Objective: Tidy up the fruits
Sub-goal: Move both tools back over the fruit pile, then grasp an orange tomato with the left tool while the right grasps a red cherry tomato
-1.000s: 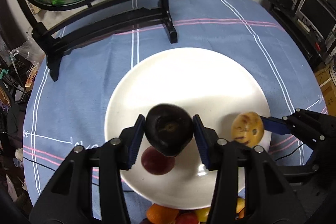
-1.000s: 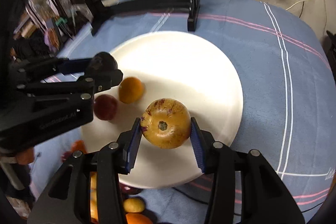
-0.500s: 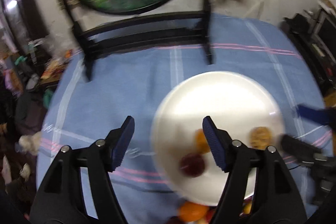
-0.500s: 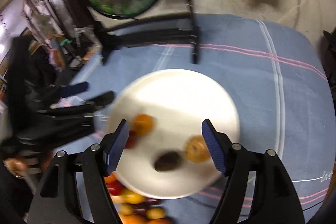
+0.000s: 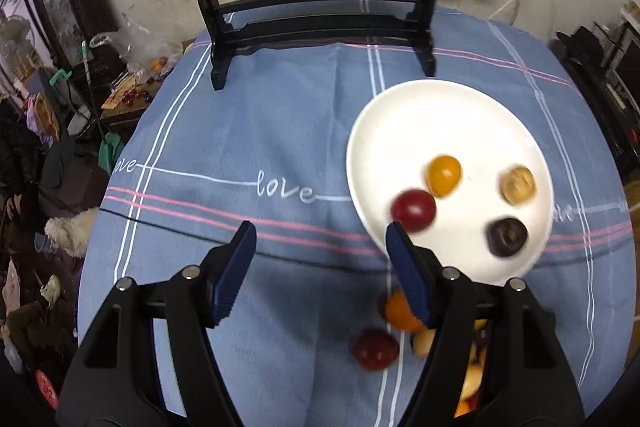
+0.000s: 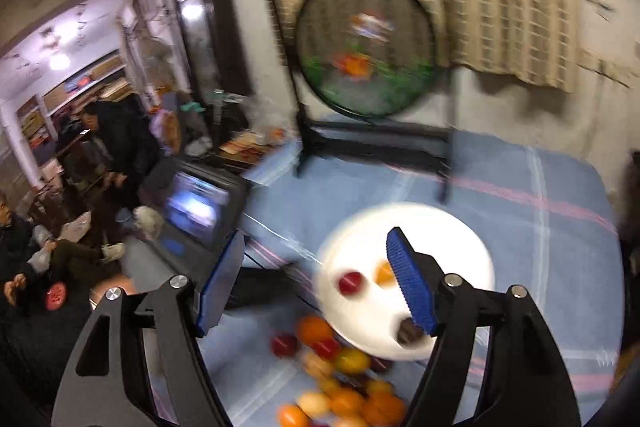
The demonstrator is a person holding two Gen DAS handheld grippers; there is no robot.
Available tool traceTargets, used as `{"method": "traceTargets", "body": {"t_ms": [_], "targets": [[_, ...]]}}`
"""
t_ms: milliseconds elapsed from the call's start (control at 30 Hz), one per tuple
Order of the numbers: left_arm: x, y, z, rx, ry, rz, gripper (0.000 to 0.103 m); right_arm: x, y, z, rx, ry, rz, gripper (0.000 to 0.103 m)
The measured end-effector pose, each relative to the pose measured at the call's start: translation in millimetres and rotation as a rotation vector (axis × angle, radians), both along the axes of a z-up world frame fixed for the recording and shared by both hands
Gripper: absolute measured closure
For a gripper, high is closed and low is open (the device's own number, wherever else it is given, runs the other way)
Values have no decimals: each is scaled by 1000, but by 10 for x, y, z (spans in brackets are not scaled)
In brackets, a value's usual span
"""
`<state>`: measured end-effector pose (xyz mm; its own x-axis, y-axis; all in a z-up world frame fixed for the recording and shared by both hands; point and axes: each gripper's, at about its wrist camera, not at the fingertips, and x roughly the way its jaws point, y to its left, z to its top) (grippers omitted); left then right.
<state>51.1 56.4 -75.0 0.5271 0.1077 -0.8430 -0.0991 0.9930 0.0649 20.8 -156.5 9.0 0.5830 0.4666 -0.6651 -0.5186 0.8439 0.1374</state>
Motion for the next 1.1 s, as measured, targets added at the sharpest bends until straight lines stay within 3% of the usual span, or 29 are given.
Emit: {"method": "traceTargets", "body": {"t_ms": [100, 167, 233, 333, 467, 567, 767, 800, 867, 900, 967, 1100], "targets": [[-342, -178, -16, -4, -10, -104, 30, -179, -457, -593, -123, 135, -99, 29], [-590, -361, -94, -6, 0, -203, 29, -343, -695, -877, -154, 210, -154, 29], [-925, -626, -255, 2, 23, -341, 28, -553, -914, -1181, -130, 309, -196, 29], [-1216, -820, -478, -1, 60, -439, 28, -864, -913, -1393, -111, 360, -173, 29], [-1347, -869, -707, -93, 112, -446, 28, -1083, -669, -1526, -103, 387, -97, 29], [-1314, -914, -854, -103, 134, -426, 28, -1125, -527, -1643, -62, 446, -100, 29], [-1284, -1002, -931, -115, 134, -446, 28, -1183, -394, -1639, -64, 454, -84, 29], [-1266, -988, -936, -123, 131, -453, 30, -1184, -374, -1647, -63, 453, -86, 29], [-1248, -961, -942, -151, 125, -466, 44, -1168, -341, -1667, -55, 454, -89, 29], [-1244, -925, -936, -190, 125, -470, 62, -1151, -316, -1672, -51, 456, -88, 29], [-1236, -869, -925, -215, 135, -459, 62, -1167, -274, -1665, -49, 446, -85, 29], [-1312, -781, -855, -171, 125, -463, 63, -1135, -149, -1647, -24, 433, -74, 29]]}}
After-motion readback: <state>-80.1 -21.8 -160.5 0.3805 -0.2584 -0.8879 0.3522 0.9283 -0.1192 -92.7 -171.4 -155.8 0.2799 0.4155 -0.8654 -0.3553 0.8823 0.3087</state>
